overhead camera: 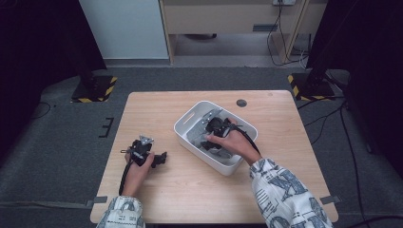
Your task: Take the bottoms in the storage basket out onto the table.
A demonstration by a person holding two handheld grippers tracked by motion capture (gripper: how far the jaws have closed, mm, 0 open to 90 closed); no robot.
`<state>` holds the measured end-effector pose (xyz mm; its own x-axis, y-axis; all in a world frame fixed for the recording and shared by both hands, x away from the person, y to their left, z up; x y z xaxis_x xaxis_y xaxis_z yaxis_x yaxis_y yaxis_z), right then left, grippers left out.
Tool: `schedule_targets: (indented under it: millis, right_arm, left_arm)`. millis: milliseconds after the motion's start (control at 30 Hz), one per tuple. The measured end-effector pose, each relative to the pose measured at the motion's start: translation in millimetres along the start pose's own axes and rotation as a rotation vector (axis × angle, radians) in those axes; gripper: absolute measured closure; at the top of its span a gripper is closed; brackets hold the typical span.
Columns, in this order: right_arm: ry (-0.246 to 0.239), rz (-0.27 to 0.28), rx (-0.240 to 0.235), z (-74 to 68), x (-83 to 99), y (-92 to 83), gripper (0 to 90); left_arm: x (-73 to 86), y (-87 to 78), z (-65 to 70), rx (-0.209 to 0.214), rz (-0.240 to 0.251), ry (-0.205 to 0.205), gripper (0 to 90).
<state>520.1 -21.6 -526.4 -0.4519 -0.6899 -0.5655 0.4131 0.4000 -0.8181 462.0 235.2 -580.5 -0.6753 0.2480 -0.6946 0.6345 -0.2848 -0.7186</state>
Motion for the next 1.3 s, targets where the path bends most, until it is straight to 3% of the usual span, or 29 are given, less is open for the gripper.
schedule_targets:
  millis: [67,133,200,333,400,567,700,900,1000,1200,1300]
  right_arm:
    - [0.002,-0.025,-0.011,0.4,4.4,7.9,0.2]
    - [-0.017,-0.048,0.009,0.3,8.4,15.7,0.1]
    - [-0.062,-0.072,0.054,-1.9,11.3,22.9,0.1]
    - [-0.106,-0.095,0.089,-2.9,14.4,26.8,0.2]
    - [-0.160,-0.112,0.111,-2.0,18.3,30.5,0.2]
    - [-0.135,-0.123,0.114,0.8,16.4,31.3,4.7]
    - [-0.123,-0.117,0.125,5.5,15.1,28.6,18.1]
    - [-0.169,-0.133,0.145,8.6,12.9,25.5,37.6]
    - [-0.167,-0.127,0.149,9.0,11.9,25.0,45.3]
    - [-0.099,-0.093,0.142,10.8,7.1,26.7,54.0]
    - [-0.095,-0.078,0.154,12.0,2.5,30.7,55.1]
  left_arm:
    - [0.0,0.0,0.0,0.000,0.000,0.000,0.0]
    - [0.0,0.1,0.2,0.001,0.001,0.000,0.0]
    - [0.0,0.0,0.1,0.001,0.000,0.001,0.0]
    - [0.1,0.0,0.5,0.002,0.001,0.001,0.0]
    - [0.1,0.0,0.7,0.003,0.002,0.000,0.0]
    - [0.2,-0.1,0.7,0.003,0.001,0.001,0.0]
    - [0.2,-0.1,0.7,0.003,0.001,0.002,0.0]
    - [0.3,-0.2,0.9,0.003,0.001,0.002,0.0]
    - [0.3,-0.2,0.9,0.004,0.001,0.002,0.0]
    - [0.2,-0.1,1.0,0.004,0.001,0.002,0.0]
    - [0.1,0.0,1.0,0.005,0.000,0.004,0.0]
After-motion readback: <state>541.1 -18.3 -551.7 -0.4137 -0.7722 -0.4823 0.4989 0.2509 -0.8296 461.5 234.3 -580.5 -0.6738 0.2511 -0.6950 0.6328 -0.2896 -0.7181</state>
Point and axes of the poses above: each handheld gripper's, and its own axes: y roughly forward along the jaws, x roughly out of its underside, z roughly to its right, the point moved 6 cm from there along y, roughly forward along the jaws, and after that the axes turned 3 degrees about x, right-handed, at the moved point
